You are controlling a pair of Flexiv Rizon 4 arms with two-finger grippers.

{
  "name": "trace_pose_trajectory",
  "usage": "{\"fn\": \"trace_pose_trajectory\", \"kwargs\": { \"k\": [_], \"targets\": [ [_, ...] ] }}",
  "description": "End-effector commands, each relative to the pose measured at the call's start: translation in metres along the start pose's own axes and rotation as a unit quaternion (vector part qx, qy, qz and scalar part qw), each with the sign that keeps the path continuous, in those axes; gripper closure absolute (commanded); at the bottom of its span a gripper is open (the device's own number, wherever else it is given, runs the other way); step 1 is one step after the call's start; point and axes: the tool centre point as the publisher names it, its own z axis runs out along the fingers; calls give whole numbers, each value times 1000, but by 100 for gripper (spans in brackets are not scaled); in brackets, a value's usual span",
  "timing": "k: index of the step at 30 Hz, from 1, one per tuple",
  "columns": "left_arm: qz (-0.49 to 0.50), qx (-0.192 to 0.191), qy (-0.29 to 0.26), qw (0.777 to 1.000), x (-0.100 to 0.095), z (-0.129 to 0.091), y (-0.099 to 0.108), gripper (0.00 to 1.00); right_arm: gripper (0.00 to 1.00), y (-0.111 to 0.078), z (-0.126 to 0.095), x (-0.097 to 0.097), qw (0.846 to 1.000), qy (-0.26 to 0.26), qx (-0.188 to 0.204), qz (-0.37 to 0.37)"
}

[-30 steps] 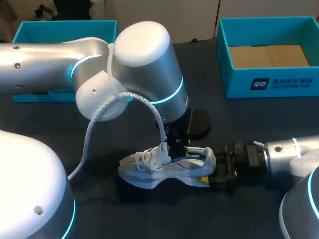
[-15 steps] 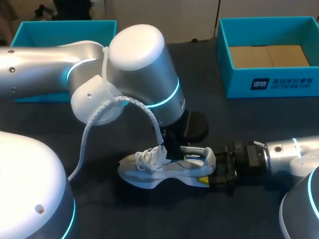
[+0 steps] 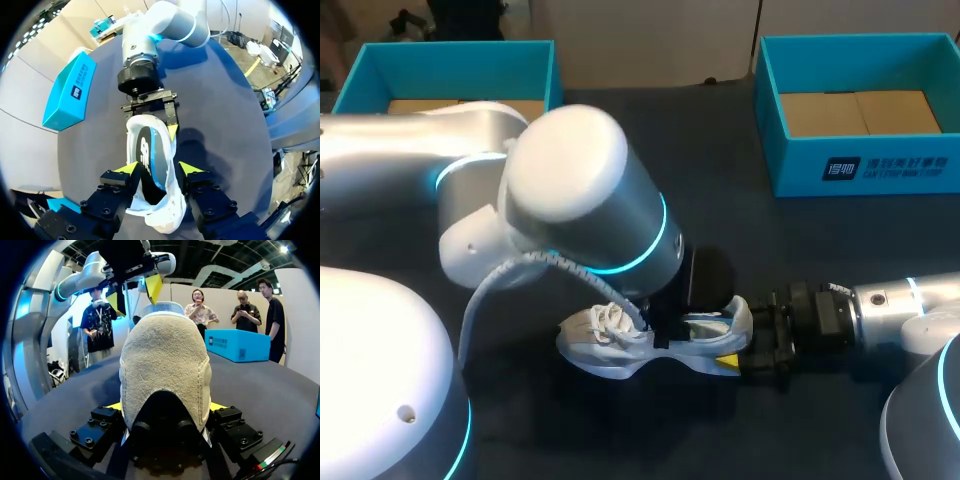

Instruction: Take the shoe out of the shoebox, open the shoe tongue, remove and reinsert the insole, then place the shoe into the shoebox

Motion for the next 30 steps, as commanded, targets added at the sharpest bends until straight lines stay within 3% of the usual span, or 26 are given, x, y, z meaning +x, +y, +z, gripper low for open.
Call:
{"fn": "trace_pose_trajectory", "kwargs": {
  "k": [1,30],
  "targets": [
    [-4,4,-25,1000,6,0,1,51,100,1,0,1,1000,0,2,0],
    [-28,-14,-84,996,-1,28,-14,52,100,1,0,1,1000,0,2,0]
  ]
}}
